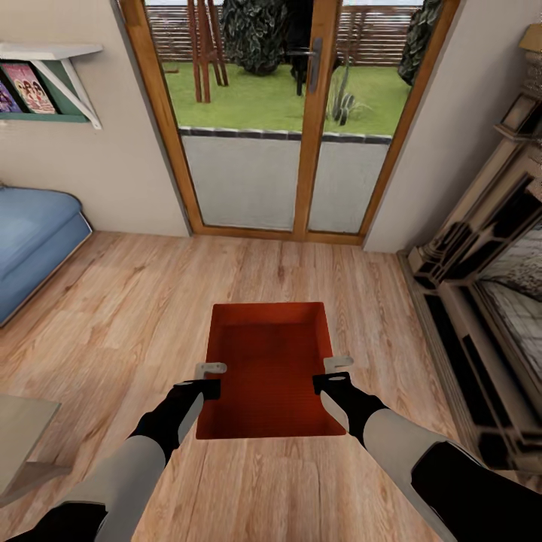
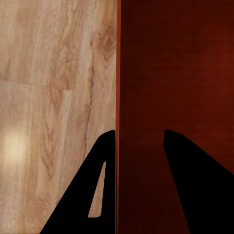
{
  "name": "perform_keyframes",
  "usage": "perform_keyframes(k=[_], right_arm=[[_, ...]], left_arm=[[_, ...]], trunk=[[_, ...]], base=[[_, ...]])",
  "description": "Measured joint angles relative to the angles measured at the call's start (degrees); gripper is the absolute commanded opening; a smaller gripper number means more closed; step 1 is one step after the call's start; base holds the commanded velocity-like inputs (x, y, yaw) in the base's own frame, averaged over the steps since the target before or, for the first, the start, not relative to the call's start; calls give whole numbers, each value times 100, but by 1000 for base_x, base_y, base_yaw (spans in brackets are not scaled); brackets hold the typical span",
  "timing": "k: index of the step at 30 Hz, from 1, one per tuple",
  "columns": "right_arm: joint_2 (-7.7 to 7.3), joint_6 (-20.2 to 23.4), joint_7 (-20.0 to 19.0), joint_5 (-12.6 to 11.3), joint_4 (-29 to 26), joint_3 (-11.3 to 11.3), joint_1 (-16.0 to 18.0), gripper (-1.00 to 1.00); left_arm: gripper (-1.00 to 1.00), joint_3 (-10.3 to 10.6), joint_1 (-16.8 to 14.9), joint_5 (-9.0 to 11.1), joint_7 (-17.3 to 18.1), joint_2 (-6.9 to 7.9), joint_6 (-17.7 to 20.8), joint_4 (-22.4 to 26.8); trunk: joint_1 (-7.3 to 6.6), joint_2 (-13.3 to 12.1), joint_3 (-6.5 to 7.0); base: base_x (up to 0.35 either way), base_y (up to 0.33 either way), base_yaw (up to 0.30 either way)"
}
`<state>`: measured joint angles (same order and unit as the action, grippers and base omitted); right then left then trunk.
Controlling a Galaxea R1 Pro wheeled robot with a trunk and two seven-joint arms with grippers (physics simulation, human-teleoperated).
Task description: Move the two storage containers from the living room to the garage. In the garage, place one container on the floor and stack the other container on top of it (either order is fine).
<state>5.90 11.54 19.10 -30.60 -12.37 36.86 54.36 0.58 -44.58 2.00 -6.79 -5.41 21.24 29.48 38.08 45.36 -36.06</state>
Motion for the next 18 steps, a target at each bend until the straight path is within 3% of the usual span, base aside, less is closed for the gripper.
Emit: perform_keyframes(k=[18], right_arm=[[1,3,1,0,0,2,-1,-100]], left_arm=[[-100,-2,1,4,-1,0,0,-4]], trunk=[[-396,-723,486]], base=[[0,0,0]])
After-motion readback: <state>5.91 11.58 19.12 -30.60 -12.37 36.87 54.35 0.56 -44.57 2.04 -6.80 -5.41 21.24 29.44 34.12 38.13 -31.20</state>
